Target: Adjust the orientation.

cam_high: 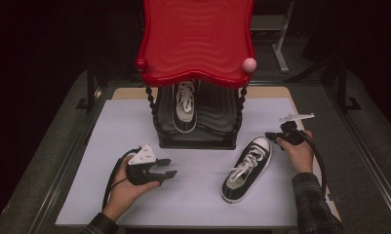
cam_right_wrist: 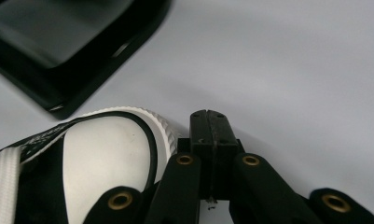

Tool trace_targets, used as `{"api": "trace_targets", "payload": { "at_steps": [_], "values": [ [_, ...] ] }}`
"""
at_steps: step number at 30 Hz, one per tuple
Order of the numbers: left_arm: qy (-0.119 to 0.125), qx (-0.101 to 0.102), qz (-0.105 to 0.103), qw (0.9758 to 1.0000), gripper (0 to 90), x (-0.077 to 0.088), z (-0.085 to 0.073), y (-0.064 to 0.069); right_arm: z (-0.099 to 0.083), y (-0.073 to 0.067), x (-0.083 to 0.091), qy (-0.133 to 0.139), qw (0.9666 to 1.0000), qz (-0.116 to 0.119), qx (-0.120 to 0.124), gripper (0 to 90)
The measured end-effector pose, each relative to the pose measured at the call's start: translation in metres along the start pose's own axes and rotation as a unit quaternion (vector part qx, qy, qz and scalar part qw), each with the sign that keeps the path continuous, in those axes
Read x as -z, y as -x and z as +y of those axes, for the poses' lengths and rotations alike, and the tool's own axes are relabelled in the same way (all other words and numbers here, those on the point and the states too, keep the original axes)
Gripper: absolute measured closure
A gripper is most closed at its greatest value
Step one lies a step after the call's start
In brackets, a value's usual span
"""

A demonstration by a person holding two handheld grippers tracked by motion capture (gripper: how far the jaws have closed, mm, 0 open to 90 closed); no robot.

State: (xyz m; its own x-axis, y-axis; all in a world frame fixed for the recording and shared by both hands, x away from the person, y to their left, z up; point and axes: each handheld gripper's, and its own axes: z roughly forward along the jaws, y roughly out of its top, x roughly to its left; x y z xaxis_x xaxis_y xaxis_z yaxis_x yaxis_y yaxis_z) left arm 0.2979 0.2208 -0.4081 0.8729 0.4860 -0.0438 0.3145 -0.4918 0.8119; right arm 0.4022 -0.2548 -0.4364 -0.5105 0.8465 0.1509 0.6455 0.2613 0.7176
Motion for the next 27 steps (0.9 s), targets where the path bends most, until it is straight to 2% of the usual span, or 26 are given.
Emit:
{"api": "trace_targets", "payload": {
  "at_steps": [2, 8, 11, 14, 16, 18, 21, 24, 27],
  "values": [
    [0.000, 0.000, -0.001, 1.0000, 51.1, 0.000, 0.000, 0.000, -0.002, -0.009, 0.001, 0.004, 0.9999, -0.005, 0.009, 90.0],
    [0.002, -0.003, -0.002, 1.0000, 51.3, -0.001, 0.001, 0.002, -0.007, -0.027, 0.007, -0.010, 0.9998, -0.006, 0.017, 90.0],
    [0.000, -0.004, -0.003, 1.0000, 51.4, -0.001, 0.002, 0.003, -0.013, -0.034, 0.010, -0.012, 0.9998, 0.004, 0.016, 90.0],
    [0.001, -0.006, -0.005, 1.0000, 51.3, -0.003, 0.003, 0.004, -0.015, -0.043, 0.011, -0.015, 0.9994, 0.016, 0.026, 90.0],
    [0.000, -0.007, -0.007, 0.9999, 51.3, -0.004, 0.003, 0.004, -0.015, -0.050, 0.010, -0.014, 0.9994, 0.015, 0.029, 90.0],
    [-0.001, -0.008, -0.008, 0.9999, 51.3, -0.005, 0.003, 0.005, -0.015, -0.051, 0.010, -0.016, 0.9993, 0.017, 0.029, 90.0],
    [-0.002, -0.009, -0.009, 0.9999, 51.2, -0.005, 0.003, 0.005, -0.018, -0.048, 0.012, -0.004, 0.9997, 0.019, 0.012, 90.0],
    [-0.002, -0.006, -0.009, 0.9999, 51.2, -0.004, 0.003, 0.004, -0.020, -0.047, 0.024, 0.007, 0.9999, 0.007, 0.007, 90.0],
    [-0.001, -0.005, -0.009, 0.9999, 51.0, -0.003, 0.002, 0.004, -0.028, -0.047, 0.038, 0.015, 0.9999, 0.008, 0.001, 90.0]
  ]
}}
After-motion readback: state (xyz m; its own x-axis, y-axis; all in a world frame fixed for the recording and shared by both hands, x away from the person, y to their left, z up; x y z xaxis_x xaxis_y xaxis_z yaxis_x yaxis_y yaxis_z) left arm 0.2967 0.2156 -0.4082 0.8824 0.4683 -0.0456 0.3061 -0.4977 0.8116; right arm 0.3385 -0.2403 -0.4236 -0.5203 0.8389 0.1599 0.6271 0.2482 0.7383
